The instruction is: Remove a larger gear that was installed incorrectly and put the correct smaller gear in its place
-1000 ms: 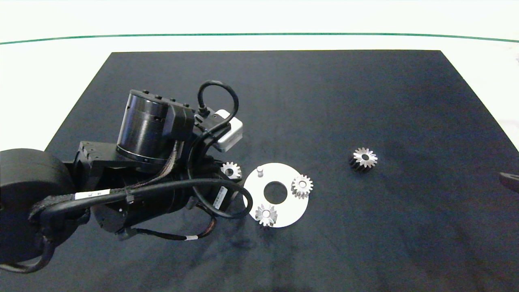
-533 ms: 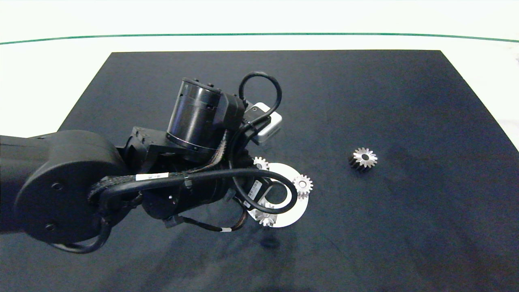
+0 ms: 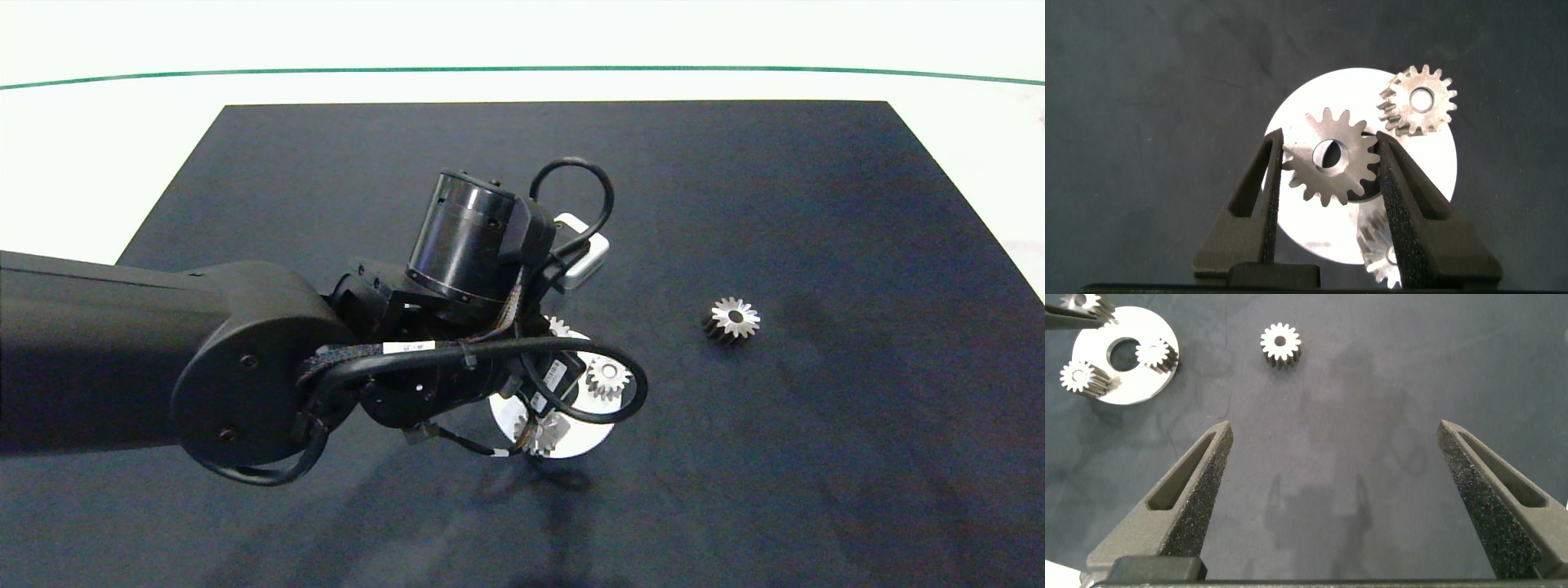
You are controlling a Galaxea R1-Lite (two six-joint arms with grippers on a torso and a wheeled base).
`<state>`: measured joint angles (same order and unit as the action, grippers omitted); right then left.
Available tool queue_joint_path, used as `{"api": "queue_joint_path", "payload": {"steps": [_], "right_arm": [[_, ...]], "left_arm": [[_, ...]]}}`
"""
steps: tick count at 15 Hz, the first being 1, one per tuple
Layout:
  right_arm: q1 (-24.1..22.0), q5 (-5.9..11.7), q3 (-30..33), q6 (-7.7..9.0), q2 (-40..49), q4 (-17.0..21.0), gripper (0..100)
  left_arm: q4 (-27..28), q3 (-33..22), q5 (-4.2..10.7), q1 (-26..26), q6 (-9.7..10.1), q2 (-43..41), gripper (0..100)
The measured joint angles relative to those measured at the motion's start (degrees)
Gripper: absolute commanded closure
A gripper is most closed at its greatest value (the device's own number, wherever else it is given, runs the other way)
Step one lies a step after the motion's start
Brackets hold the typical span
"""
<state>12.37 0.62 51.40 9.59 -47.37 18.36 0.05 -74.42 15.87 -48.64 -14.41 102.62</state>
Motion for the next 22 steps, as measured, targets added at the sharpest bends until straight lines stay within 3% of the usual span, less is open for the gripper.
{"api": "queue_joint_path", "payload": {"steps": [7, 22], "right_arm": [[0.0, 0.04, -0.4, 0.00, 0.3, 0.0, 0], [0.0, 0.00, -1.1, -0.09, 0.5, 0.0, 0]], "left_arm": [[0.0, -0.2, 0.05, 4.1, -2.29, 0.8, 78], [-0.2, 0.5, 0.17, 3.9, -1.93, 2.0, 78]]}}
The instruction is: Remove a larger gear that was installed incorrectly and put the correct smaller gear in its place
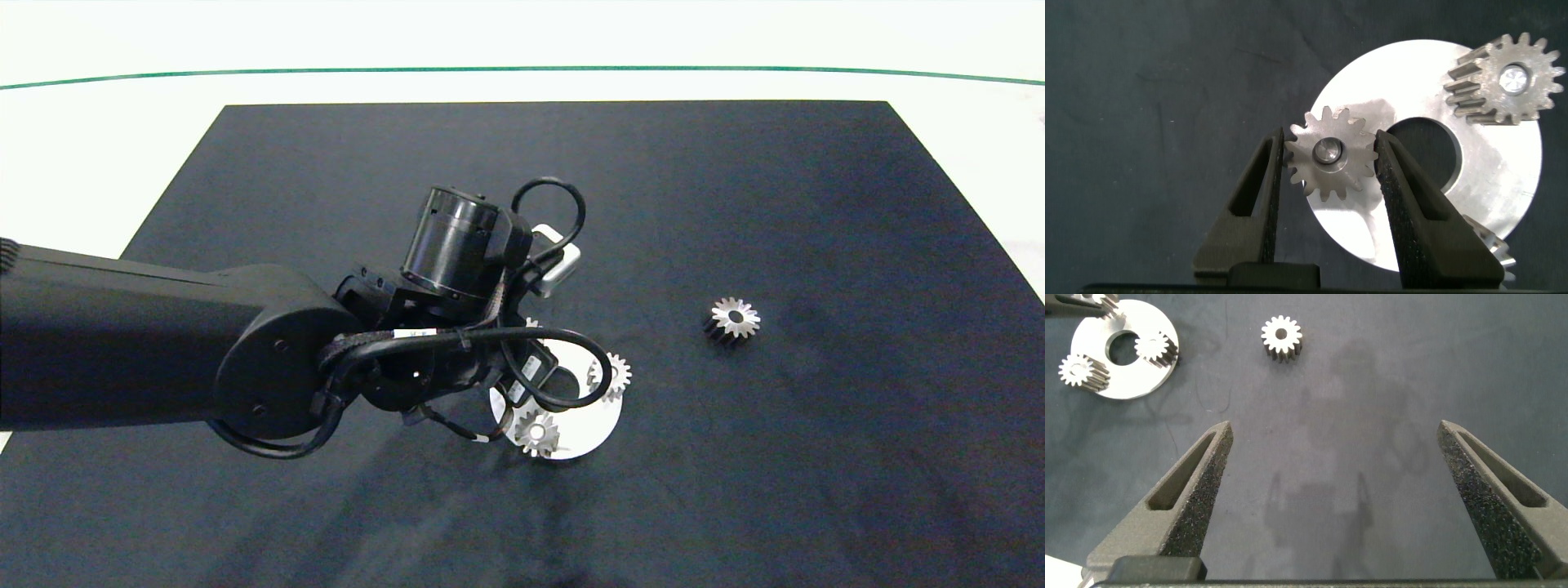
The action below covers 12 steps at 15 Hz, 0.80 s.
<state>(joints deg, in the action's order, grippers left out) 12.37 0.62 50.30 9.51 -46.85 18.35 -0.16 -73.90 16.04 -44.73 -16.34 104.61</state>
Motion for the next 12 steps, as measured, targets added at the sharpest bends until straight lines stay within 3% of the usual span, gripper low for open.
{"api": "queue_joint_path", "payload": {"steps": [12], "right_arm": [[0.0, -0.10, -0.3, -0.11, 0.1, 0.0, 0]], "left_arm": [[0.3, -0.5, 0.79, 0.5, 0.09, -0.2, 78]]}}
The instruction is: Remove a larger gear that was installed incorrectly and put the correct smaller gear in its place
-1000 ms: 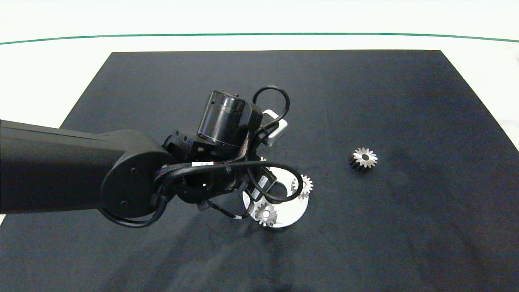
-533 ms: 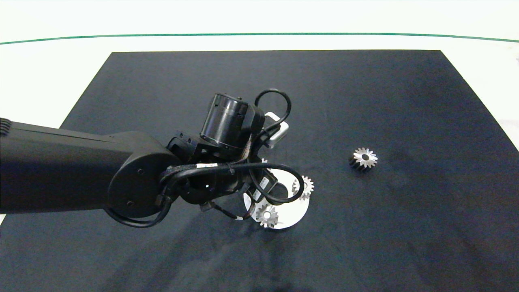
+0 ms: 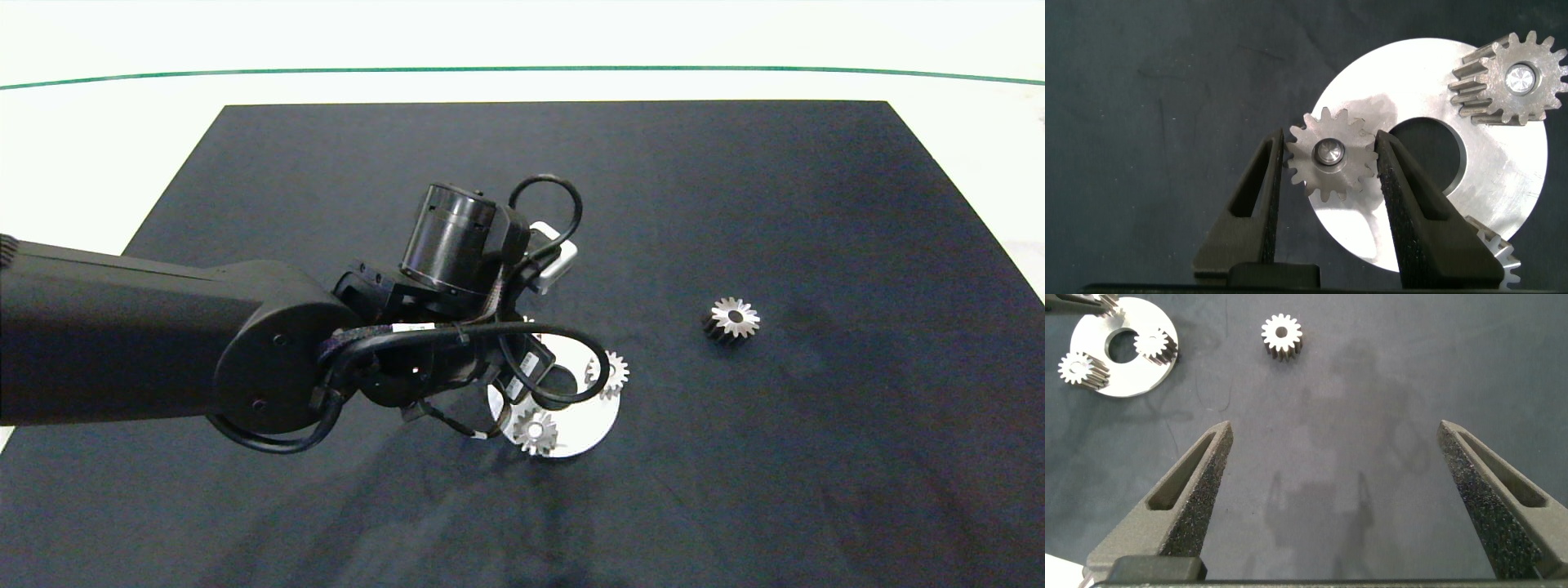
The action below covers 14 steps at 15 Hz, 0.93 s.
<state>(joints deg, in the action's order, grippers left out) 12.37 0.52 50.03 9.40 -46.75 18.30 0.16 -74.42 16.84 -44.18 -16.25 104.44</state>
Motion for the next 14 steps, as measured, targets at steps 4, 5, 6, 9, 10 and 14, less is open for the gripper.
{"api": "queue_joint_path", "payload": {"steps": [4, 5, 6, 9, 10, 14], "right_arm": [[0.0, 0.07, -0.1, 0.00, 0.2, 0.0, 0], [-0.1, 0.11, -0.3, 0.00, 0.3, 0.0, 0], [-0.1, 0.16, -0.5, 0.00, 0.4, 0.0, 0], [-0.1, 0.16, -1.0, 0.00, 1.1, 0.1, 0], [-0.1, 0.16, -1.1, 0.00, 1.2, 0.1, 0], [0.0, 0.10, -1.2, 0.00, 1.4, 0.1, 0]], "left_arm": [[-0.1, 0.7, 0.05, 0.2, 0.00, -1.2, 78], [-0.1, 1.0, 0.06, 0.1, -0.01, -1.5, 78], [-0.2, 1.5, 0.06, -0.1, 0.00, -1.8, 78], [-0.2, 2.5, 0.09, -0.3, 0.07, -2.3, 78], [-0.2, 2.6, 0.09, -0.3, 0.11, -2.3, 78], [-0.2, 2.9, 0.26, -0.1, 0.33, -2.3, 78]]}}
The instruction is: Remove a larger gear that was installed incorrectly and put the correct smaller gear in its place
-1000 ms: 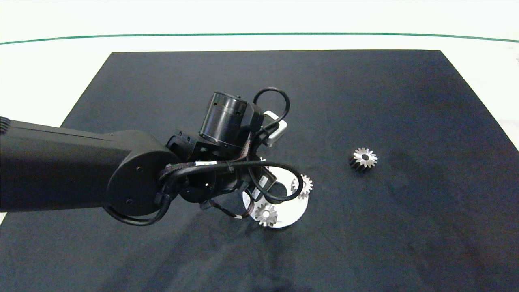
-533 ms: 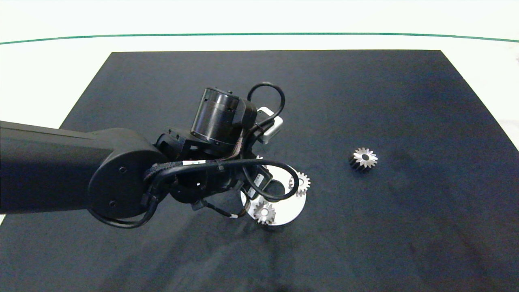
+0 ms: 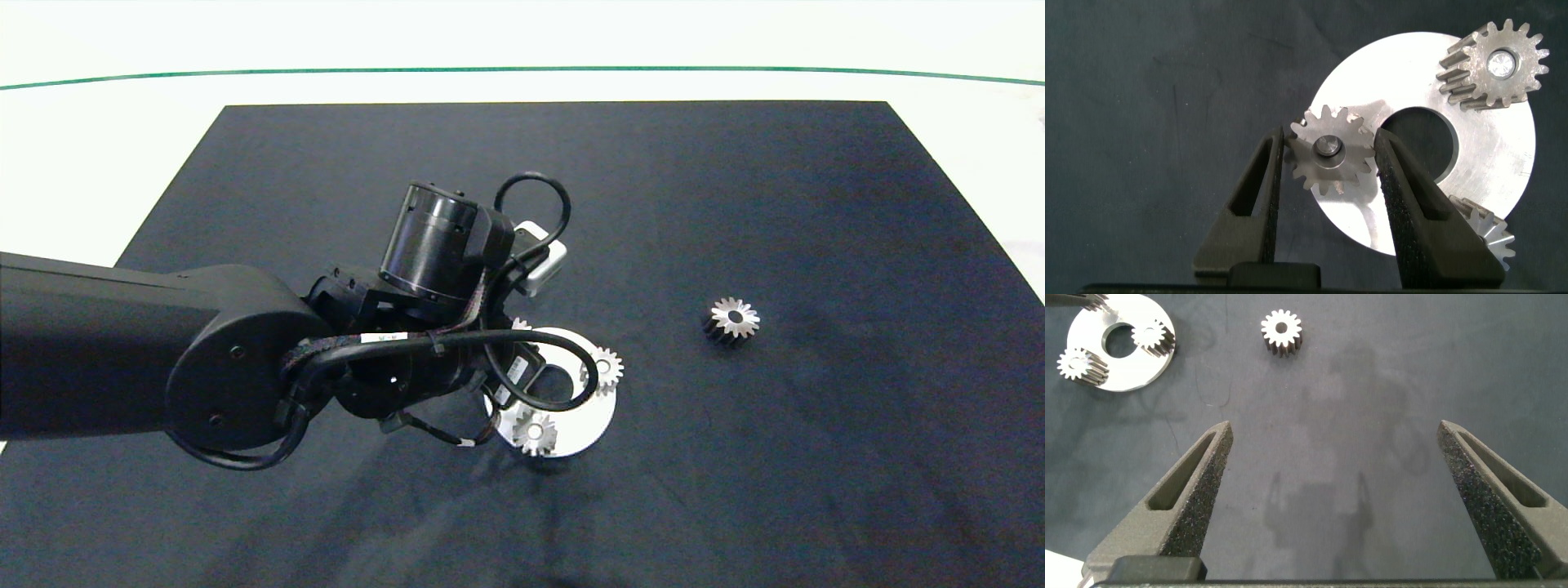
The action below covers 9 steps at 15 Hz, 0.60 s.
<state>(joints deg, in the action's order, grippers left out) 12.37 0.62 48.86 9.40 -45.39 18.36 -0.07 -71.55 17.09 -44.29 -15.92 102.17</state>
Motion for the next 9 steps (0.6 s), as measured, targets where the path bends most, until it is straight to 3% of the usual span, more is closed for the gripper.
{"api": "queue_joint_path", "payload": {"steps": [1, 9], "right_arm": [[0.0, 0.01, 0.0, 0.02, 0.0, 0.0, 0], [0.0, -0.02, 0.0, 0.00, 0.0, 0.0, 0]], "left_arm": [[0.0, 0.0, 0.02, 0.1, 0.02, 0.0, 0], [0.3, 0.0, 0.11, 0.3, 0.02, 0.3, 0]]}}
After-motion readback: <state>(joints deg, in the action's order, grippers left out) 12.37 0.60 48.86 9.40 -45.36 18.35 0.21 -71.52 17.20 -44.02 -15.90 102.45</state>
